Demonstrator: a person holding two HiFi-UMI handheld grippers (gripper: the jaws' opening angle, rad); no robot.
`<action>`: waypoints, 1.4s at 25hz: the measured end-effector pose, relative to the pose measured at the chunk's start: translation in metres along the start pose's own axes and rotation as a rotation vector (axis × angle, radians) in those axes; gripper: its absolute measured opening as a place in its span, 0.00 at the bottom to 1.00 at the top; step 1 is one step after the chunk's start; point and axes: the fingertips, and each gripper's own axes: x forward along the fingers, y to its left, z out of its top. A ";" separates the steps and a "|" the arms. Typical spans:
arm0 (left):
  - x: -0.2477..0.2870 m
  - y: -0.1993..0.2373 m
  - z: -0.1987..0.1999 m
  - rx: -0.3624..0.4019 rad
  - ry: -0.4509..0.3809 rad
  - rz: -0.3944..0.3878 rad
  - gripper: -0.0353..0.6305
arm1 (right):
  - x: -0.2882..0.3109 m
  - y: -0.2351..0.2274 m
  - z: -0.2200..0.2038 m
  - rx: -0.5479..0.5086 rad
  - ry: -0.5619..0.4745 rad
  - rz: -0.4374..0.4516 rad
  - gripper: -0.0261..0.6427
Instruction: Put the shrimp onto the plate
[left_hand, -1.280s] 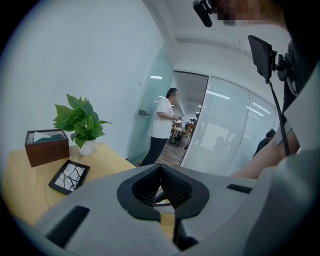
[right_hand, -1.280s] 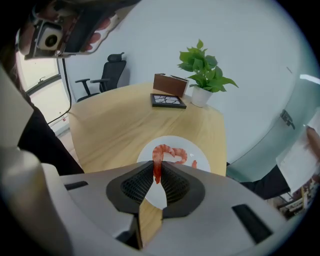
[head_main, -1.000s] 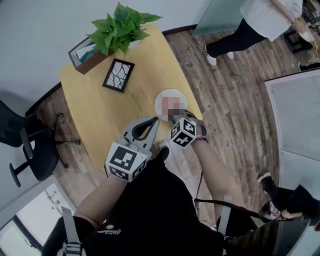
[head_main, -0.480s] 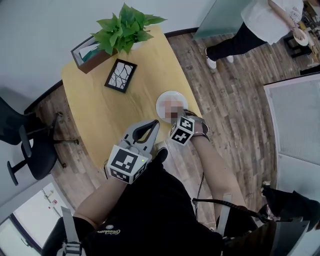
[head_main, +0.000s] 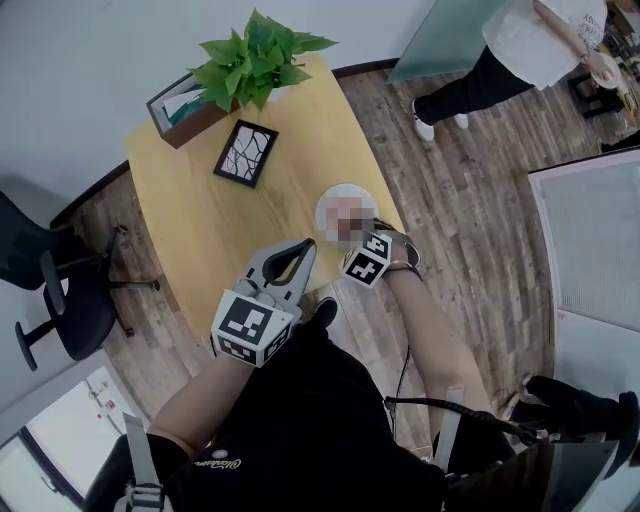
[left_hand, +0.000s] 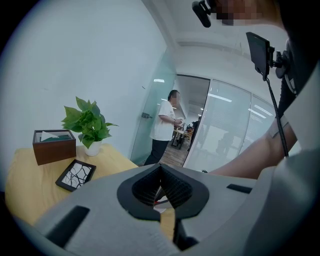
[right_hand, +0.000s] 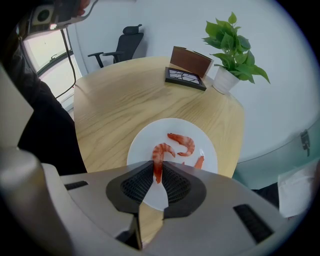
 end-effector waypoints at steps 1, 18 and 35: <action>0.000 0.000 0.000 0.000 -0.001 0.000 0.05 | 0.000 0.000 0.000 0.005 -0.002 0.001 0.11; 0.002 -0.005 0.000 0.015 0.003 -0.016 0.05 | -0.009 -0.004 -0.002 0.052 -0.035 -0.018 0.15; 0.000 -0.011 0.004 0.039 0.002 -0.019 0.05 | -0.058 -0.015 0.022 0.277 -0.255 -0.123 0.10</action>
